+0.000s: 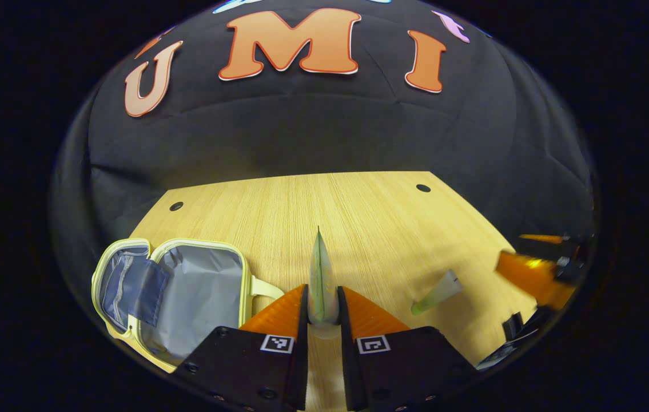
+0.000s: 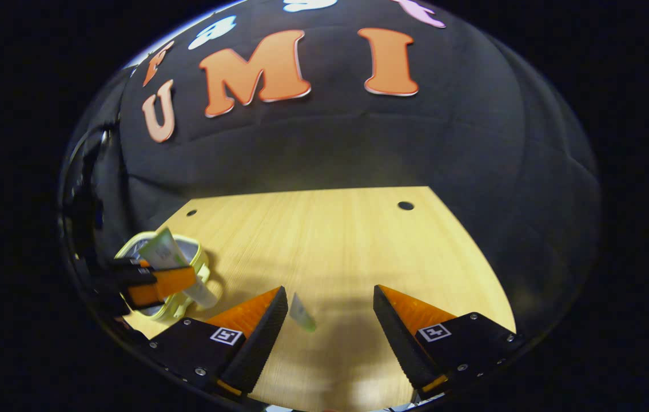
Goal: First open the suitcase, pack the skin care products into it, and then close the suitcase.
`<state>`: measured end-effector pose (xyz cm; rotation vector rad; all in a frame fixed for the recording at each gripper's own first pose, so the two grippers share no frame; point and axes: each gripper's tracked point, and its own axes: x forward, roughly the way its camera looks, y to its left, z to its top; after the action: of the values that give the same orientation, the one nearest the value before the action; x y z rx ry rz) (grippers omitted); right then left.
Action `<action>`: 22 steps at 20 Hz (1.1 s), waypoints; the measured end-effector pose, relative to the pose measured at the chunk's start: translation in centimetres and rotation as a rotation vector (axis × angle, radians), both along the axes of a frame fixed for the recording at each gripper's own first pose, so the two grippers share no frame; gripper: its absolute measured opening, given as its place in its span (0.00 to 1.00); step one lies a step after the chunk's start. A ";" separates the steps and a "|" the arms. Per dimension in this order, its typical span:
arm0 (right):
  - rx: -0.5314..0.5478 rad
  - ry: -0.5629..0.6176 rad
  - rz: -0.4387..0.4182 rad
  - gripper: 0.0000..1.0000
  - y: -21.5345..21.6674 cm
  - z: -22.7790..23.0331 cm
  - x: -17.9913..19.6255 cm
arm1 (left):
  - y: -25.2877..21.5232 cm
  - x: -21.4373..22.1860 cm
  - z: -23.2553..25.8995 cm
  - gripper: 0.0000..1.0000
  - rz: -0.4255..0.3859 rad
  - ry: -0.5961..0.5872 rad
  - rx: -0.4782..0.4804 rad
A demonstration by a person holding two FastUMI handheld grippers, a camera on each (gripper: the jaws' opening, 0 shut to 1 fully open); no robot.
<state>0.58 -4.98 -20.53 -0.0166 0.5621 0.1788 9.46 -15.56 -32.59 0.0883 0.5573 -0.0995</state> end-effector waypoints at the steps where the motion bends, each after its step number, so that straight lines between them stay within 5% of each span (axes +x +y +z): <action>1: -0.004 0.017 0.024 0.96 0.8 -1.1 -0.1 | 0.4 -0.6 0.9 0.25 0.002 0.001 -0.006; 9: -0.063 0.195 0.097 0.86 3.4 -9.5 0.4 | 2.8 -3.0 3.9 0.25 0.030 0.012 -0.021; 16: -0.083 0.299 0.091 0.34 3.6 -12.3 1.2 | 4.5 -3.6 2.9 0.25 0.058 0.056 -0.071; 21: -0.019 0.332 0.100 0.27 5.0 -10.3 0.3 | 6.7 -3.9 3.6 0.25 0.041 0.096 -0.117; 22: -0.002 0.331 0.107 0.31 5.5 -9.6 0.0 | 7.6 -3.9 3.9 0.25 0.035 0.112 -0.119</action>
<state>0.53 0.48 -30.10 -0.0194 0.8928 0.2881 5.57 -7.93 -28.68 -0.0432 0.6637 -0.1037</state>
